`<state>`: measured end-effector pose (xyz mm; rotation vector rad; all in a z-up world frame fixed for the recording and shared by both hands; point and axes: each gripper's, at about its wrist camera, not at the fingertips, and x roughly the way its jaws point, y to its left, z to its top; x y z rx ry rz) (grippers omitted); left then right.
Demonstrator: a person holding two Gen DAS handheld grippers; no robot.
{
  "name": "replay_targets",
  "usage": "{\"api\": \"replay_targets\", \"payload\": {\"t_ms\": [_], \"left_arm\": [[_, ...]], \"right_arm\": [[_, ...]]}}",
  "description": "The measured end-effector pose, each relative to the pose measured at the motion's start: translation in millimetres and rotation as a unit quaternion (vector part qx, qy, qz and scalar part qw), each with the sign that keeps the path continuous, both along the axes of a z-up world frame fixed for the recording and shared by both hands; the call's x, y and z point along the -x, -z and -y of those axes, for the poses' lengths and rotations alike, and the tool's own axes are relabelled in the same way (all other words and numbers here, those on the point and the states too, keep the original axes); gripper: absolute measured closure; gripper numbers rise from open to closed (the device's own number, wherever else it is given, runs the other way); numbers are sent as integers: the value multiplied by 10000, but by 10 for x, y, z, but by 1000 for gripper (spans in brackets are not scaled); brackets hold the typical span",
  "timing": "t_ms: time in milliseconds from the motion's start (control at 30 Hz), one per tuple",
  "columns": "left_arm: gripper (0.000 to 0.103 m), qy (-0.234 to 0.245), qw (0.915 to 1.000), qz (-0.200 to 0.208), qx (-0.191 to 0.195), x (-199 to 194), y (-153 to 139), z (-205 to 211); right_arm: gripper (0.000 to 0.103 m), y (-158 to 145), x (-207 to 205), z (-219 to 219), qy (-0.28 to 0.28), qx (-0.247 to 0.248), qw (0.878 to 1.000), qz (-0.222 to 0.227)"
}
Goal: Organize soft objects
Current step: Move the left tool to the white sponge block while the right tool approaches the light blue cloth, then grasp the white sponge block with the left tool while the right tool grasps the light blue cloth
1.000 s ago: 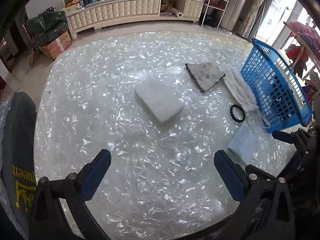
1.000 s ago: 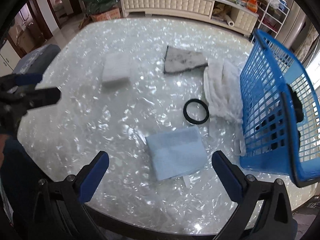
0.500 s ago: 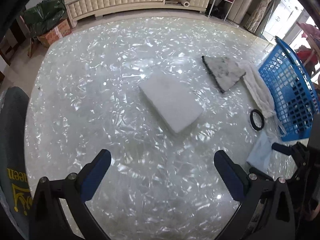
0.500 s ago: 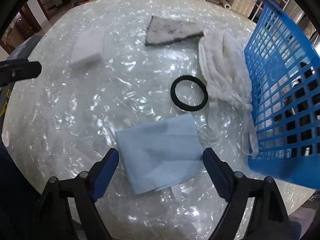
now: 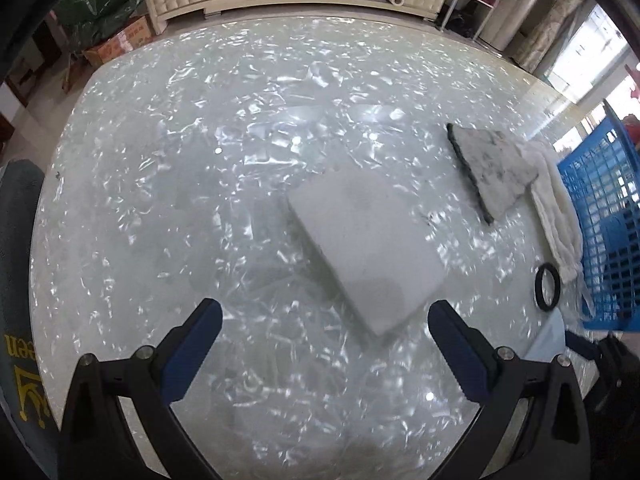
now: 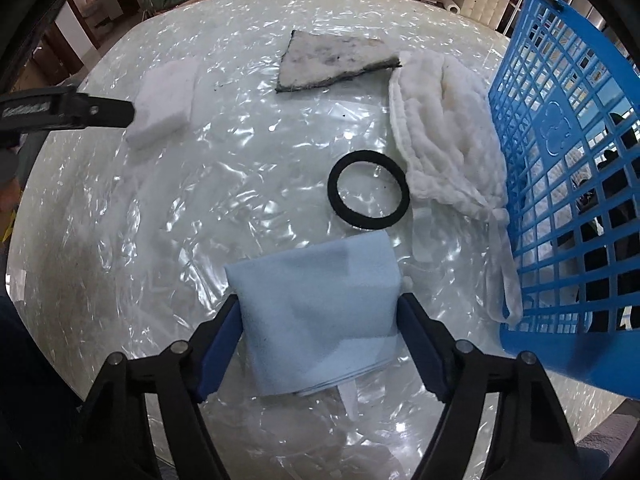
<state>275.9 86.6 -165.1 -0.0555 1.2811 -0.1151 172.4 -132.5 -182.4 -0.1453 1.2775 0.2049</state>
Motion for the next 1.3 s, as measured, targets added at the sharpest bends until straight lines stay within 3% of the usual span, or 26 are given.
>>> {"api": "replay_targets", "payload": {"t_ms": [267, 333, 433, 867, 1233, 1300], "left_arm": [[1, -77, 9999, -40, 93, -211, 40, 185], [1, -195, 9997, -21, 171, -260, 42, 218], [1, -453, 9989, 21, -101, -328, 46, 291], [1, -1531, 9876, -314, 150, -544, 277, 115], [1, -1548, 9862, -298, -503, -667, 403, 358], [9, -1537, 9864, -291, -501, -668, 402, 380]], "right_arm": [[29, 23, -17, 135, -49, -22, 10000, 81], [29, -21, 33, 131, -58, -13, 9999, 108], [29, -22, 62, 121, -114, 29, 9999, 52], [29, -119, 120, 152, -113, -87, 9999, 85], [29, -148, 108, 219, -26, -185, 9998, 33], [29, -157, 109, 253, -2, -203, 9998, 26]]}}
